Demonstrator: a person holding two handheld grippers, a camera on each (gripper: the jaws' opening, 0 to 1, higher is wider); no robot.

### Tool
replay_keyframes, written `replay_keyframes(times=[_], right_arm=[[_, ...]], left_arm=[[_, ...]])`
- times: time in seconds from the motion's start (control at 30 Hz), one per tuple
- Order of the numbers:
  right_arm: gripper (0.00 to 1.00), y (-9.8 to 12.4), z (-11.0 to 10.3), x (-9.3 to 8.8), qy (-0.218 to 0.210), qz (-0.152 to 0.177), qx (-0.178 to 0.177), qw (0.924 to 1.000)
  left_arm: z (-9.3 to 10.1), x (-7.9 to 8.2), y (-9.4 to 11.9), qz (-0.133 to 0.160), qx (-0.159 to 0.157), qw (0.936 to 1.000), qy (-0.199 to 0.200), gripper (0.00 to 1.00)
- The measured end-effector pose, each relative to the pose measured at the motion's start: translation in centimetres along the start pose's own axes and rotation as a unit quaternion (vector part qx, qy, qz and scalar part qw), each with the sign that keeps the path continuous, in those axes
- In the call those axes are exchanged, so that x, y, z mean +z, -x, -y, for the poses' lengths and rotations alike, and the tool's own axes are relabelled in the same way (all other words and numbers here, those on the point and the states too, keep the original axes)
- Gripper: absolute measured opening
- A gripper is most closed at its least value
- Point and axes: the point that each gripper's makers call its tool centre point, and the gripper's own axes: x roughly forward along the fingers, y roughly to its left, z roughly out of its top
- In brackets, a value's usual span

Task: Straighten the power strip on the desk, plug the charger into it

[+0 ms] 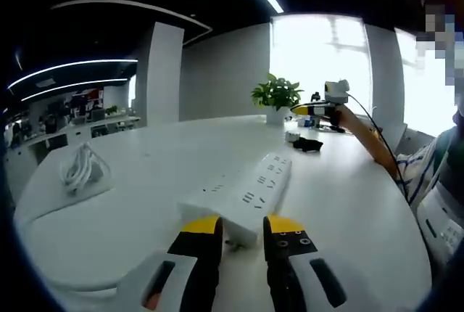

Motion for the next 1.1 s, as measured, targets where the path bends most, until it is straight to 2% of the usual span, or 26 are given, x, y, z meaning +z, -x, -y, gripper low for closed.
replay_keyframes(times=[0.13,0.23,0.4,0.53,0.7,0.87,1.1], right_arm=[[0.17,0.4,1.4,-2.2,0.019,-0.059,-0.028,0.9977],[0.19,0.7,1.7,-4.0,0.034,-0.107,-0.025,0.9934],[0.21,1.6,1.8,-6.9,0.001,-0.177,-0.029,0.9838],[0.23,2.4,2.4,-8.7,0.004,-0.219,-0.036,0.9750],[0.28,3.0,2.7,-9.8,-0.026,-0.239,-0.048,0.9696],[0.28,3.1,1.6,-11.0,-0.028,-0.262,-0.035,0.9642],[0.27,2.9,1.6,-11.7,-0.029,-0.275,-0.034,0.9604]], left_arm=[[0.0,0.0,0.0,0.000,-0.002,1.0000,0.002,0.22],[0.0,0.0,-0.1,0.000,-0.002,1.0000,0.003,0.22],[-0.2,0.3,0.0,0.004,-0.002,1.0000,0.008,0.22],[-0.3,0.6,0.1,0.008,-0.001,0.9999,0.007,0.22],[-0.3,0.8,0.3,0.010,-0.001,0.9999,0.003,0.22],[-0.3,1.0,0.4,0.015,-0.002,0.9999,0.004,0.22],[0.0,0.9,0.2,0.013,-0.005,0.9999,0.003,0.22]])
